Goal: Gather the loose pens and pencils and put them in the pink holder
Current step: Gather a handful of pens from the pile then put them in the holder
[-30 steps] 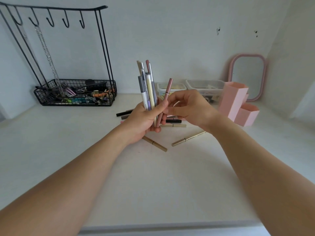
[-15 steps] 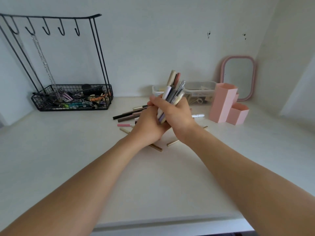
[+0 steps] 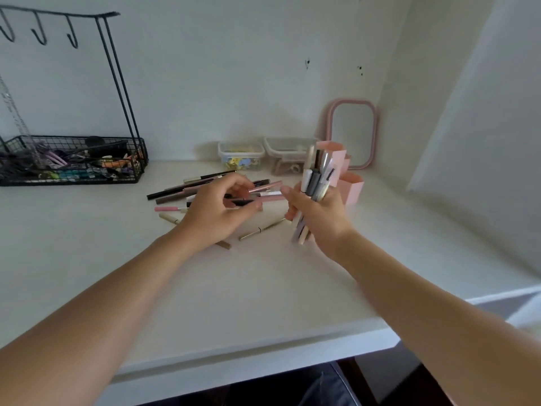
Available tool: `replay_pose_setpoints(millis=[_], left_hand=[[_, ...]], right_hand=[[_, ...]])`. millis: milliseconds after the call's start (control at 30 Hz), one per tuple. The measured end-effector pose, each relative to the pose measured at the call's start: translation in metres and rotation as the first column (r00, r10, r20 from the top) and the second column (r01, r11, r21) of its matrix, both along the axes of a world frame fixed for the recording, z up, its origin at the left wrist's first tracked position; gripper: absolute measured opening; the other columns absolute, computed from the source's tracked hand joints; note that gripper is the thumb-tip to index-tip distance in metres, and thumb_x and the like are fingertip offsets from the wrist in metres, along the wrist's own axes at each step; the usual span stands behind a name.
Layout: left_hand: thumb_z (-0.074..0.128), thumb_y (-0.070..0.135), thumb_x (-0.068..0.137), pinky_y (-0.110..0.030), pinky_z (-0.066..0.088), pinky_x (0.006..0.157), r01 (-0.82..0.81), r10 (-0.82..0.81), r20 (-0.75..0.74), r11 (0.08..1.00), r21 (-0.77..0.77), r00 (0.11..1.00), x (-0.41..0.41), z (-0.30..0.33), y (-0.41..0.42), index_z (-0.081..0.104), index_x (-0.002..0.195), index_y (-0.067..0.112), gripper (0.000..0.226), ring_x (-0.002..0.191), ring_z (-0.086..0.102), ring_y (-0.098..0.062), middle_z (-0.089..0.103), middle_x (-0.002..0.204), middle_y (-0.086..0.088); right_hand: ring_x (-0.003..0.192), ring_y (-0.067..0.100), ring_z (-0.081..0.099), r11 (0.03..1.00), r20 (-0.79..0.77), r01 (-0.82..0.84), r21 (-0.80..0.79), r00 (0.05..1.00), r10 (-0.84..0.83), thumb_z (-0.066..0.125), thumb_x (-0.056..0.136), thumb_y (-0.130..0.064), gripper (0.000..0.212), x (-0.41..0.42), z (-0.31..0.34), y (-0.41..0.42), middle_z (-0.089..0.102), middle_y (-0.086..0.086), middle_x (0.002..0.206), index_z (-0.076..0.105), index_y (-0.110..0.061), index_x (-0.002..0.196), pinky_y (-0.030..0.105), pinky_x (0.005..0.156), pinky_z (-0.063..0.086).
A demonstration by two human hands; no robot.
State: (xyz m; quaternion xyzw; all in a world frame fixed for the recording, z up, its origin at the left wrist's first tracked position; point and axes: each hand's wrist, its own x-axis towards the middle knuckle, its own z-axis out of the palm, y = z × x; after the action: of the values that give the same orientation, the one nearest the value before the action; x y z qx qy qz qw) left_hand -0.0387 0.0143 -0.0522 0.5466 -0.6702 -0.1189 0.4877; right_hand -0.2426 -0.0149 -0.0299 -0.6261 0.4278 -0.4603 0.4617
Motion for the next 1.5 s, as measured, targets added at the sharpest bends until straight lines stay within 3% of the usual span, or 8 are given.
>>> replay_pose_setpoints(millis=[133, 267, 400, 767, 933, 1100, 1333, 1500], left_hand=[[0.082, 0.023, 0.083, -0.027, 0.055, 0.08, -0.005, 0.004, -0.027, 1.0, -0.011, 1.0, 0.004, -0.005, 0.001, 0.072, 0.101, 0.021, 0.02, 0.094, 0.065, -0.003, 0.07, 0.094, 0.007], [0.081, 0.021, 0.085, -0.025, 0.054, 0.076, -0.004, 0.005, -0.045, 1.0, 0.007, 0.999, 0.006, -0.007, 0.0, 0.072, 0.098, 0.022, 0.015, 0.091, 0.065, -0.004, 0.069, 0.091, 0.004], [0.081, 0.018, 0.085, -0.026, 0.052, 0.074, 0.01, -0.01, -0.051, 1.0, 0.003, 0.999, 0.005, -0.007, 0.0, 0.072, 0.093, 0.022, 0.013, 0.089, 0.065, -0.006, 0.069, 0.089, 0.003], [0.081, 0.018, 0.085, -0.029, 0.052, 0.074, 0.021, -0.02, -0.042, 1.0, 0.006, 0.999, 0.007, -0.006, 0.002, 0.072, 0.091, 0.024, 0.012, 0.089, 0.065, -0.009, 0.071, 0.089, 0.0], [0.081, 0.019, 0.085, -0.032, 0.052, 0.075, 0.022, -0.022, -0.046, 1.0, 0.005, 0.999, 0.008, -0.007, 0.0, 0.072, 0.091, 0.025, 0.012, 0.088, 0.065, -0.009, 0.07, 0.088, 0.001], [0.081, 0.018, 0.085, -0.037, 0.054, 0.074, 0.032, -0.032, -0.041, 0.999, 0.008, 0.999, 0.009, -0.008, -0.002, 0.072, 0.091, 0.025, 0.013, 0.088, 0.066, -0.011, 0.07, 0.087, 0.001], [0.08, 0.017, 0.085, -0.044, 0.056, 0.076, 0.062, -0.062, -0.027, 0.998, -0.012, 0.998, 0.008, -0.009, -0.002, 0.073, 0.091, 0.025, 0.013, 0.089, 0.066, -0.013, 0.071, 0.088, 0.0], [0.08, 0.017, 0.086, -0.044, 0.055, 0.074, 0.065, -0.065, -0.028, 0.998, -0.01, 0.998, 0.009, -0.009, -0.002, 0.073, 0.091, 0.025, 0.012, 0.088, 0.066, -0.014, 0.071, 0.088, -0.001]], right_hand=[[0.048, 0.019, 0.059, 0.97, 0.078, 0.239, 0.04, 0.967, -0.241, 0.077, 0.084, -0.026, 0.029, -0.032, 0.017, -0.033, 0.057, 0.005, 0.057, 0.058, -0.013, 0.067, 0.025, 0.045, 0.043], [0.054, 0.02, 0.063, 0.933, -0.14, 0.359, -0.016, 0.923, -0.357, 0.073, 0.086, -0.019, 0.015, -0.069, 0.038, -0.075, 0.069, 0.013, 0.074, 0.062, -0.014, 0.077, 0.032, 0.054, 0.056], [0.05, 0.026, 0.059, 0.938, -0.378, 0.344, 0.032, 0.873, -0.307, 0.071, 0.083, -0.016, 0.017, -0.073, 0.03, -0.087, 0.062, 0.012, 0.061, 0.059, -0.011, 0.071, 0.041, 0.063, 0.058], [0.055, 0.025, 0.064, 0.903, -0.178, 0.423, 0.073, 0.897, -0.405, 0.068, 0.082, -0.006, 0.009, -0.073, 0.028, -0.035, 0.07, 0.014, 0.073, 0.063, -0.01, 0.076, 0.045, 0.064, 0.061], [0.049, 0.016, 0.061, 0.892, 0.145, 0.45, -0.037, 0.886, -0.441, 0.071, 0.087, -0.02, 0.015, -0.085, 0.07, -0.055, 0.069, 0.005, 0.067, 0.065, -0.009, 0.079, 0.024, 0.038, 0.043], [0.057, 0.019, 0.061, 0.913, 0.294, 0.397, 0.091, 0.865, -0.406, 0.073, 0.085, -0.022, 0.016, -0.083, 0.083, -0.102, 0.065, 0.0, 0.062, 0.062, -0.015, 0.075, 0.035, 0.058, 0.048], [0.057, 0.019, 0.062, 0.918, 0.328, 0.365, 0.157, 0.857, -0.397, 0.074, 0.086, -0.018, 0.015, -0.073, 0.071, -0.133, 0.066, 0.003, 0.062, 0.063, -0.011, 0.079, 0.033, 0.064, 0.057], [0.052, 0.013, 0.063, 0.889, 0.051, 0.457, 0.02, 0.888, -0.457, 0.07, 0.089, -0.027, 0.019, -0.069, 0.059, -0.137, 0.072, 0.003, 0.074, 0.067, -0.008, 0.09, 0.026, 0.05, 0.052]])
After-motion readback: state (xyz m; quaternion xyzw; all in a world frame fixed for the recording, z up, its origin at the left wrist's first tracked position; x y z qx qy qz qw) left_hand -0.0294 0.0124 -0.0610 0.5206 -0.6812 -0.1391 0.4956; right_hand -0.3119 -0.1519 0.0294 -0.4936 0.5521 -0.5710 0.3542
